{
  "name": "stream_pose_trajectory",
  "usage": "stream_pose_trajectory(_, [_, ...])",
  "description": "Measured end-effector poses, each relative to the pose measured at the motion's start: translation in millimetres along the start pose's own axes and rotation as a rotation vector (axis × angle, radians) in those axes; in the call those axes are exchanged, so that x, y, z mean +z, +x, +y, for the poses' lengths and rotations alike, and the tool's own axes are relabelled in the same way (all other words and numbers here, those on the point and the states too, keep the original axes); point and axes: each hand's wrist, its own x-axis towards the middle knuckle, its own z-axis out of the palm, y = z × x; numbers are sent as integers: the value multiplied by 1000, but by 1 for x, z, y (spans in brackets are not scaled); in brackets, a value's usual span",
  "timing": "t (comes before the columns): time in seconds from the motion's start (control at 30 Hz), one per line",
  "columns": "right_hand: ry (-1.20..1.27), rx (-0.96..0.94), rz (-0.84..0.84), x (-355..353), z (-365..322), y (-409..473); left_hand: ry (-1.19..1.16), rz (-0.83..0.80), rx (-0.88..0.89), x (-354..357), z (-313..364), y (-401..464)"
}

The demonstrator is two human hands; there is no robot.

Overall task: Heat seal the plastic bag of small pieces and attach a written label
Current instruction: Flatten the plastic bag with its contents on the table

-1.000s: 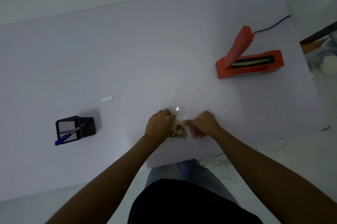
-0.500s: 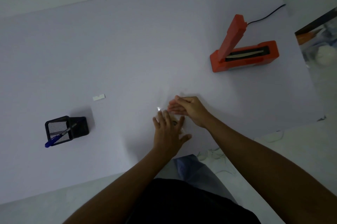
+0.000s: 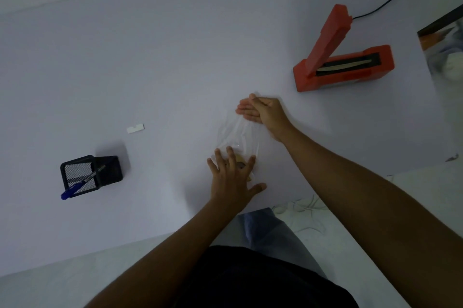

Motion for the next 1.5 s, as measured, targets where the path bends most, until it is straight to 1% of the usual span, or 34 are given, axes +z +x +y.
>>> stream_pose_trajectory(0.1, [48, 7, -34, 7, 0, -10, -13, 14, 3, 5, -3, -3])
stream_pose_trajectory(0.17, [65, 65, -130, 18, 3, -22, -5, 25, 5, 8, -4, -4])
stream_pose_trajectory(0.27, [-17, 160, -321, 31, 13, -35, 1, 28, 11, 8, -5, -3])
stream_pose_trajectory(0.33, [-63, 189, -374, 34, 20, -35, 2, 31, 17, 5, -5, -2])
stream_pose_trajectory(0.43, [-71, 197, -330, 33, 20, -23, 10, 9, 29, 5, -7, -3])
stream_pose_trajectory(0.6, [-13, 104, -159, 24, 0, 10, -9, 10, 43, 10, -11, -5])
stream_pose_trajectory(0.73, [-8, 68, -89, 18, -17, 27, -19, 4, 42, 9, -13, -3])
stream_pose_trajectory(0.83, [10, 39, -68, 20, -21, 22, -9, 4, 50, 9, -14, -4])
stream_pose_trajectory(0.97, [96, 21, -70, 22, -10, -16, 5, 0, 59, 12, -15, -5])
stream_pose_trajectory(1.17, [96, 119, -117, 13, 45, -70, 7, 18, 67, 11, -14, -1])
stream_pose_trajectory(1.23, [93, 150, -108, 9, 55, -73, 11, 15, 69, 12, -14, -1])
stream_pose_trajectory(1.33, [68, 169, -105, 6, 50, -63, 26, 11, 76, 13, -16, -3])
stream_pose_trajectory(1.5, [67, 121, -33, -1, 29, -38, 44, 9, 77, 10, -15, -4])
